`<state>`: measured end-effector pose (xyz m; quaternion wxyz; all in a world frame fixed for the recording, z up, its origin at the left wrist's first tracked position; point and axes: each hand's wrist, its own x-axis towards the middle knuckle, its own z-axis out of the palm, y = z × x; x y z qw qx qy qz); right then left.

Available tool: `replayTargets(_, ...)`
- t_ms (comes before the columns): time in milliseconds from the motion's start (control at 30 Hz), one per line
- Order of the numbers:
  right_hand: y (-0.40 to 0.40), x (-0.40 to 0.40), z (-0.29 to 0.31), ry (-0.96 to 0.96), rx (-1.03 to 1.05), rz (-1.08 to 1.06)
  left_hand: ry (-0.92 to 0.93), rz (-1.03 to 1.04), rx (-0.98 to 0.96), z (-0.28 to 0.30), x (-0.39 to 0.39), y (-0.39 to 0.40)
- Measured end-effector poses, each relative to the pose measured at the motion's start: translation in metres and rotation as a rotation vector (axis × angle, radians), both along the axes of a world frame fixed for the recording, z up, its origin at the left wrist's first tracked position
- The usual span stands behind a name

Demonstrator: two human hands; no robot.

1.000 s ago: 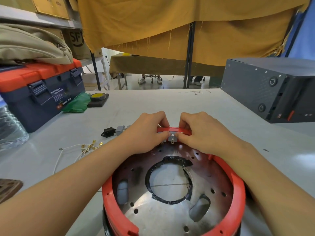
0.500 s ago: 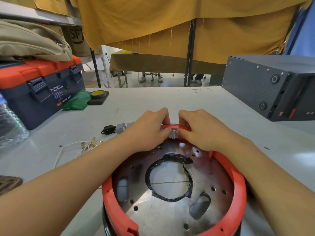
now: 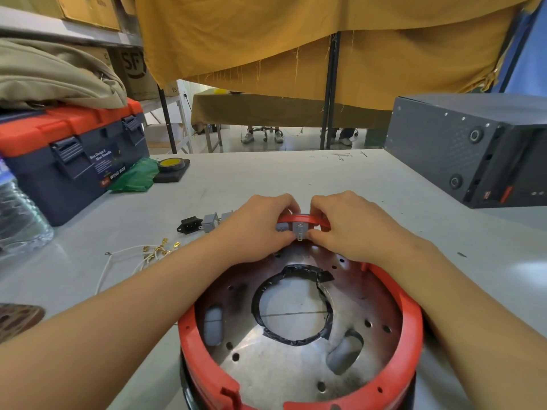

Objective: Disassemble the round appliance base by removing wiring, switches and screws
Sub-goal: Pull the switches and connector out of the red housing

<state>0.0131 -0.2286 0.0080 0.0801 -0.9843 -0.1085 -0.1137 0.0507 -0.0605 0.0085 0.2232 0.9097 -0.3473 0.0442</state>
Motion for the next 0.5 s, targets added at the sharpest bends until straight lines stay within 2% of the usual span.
replayTargets(233, -0.0002, 0.0022, -0.0004, -0.007, -0.021, 0.015, -0.12, -0.051, 0.058, -0.0021, -0.0007, -0.0021)
replayTargets(500, -0.0046, 0.008, 0.0003, 0.055, 0.102, 0.047, -0.153, -0.078, 0.062, -0.0021, -0.0001, -0.0016)
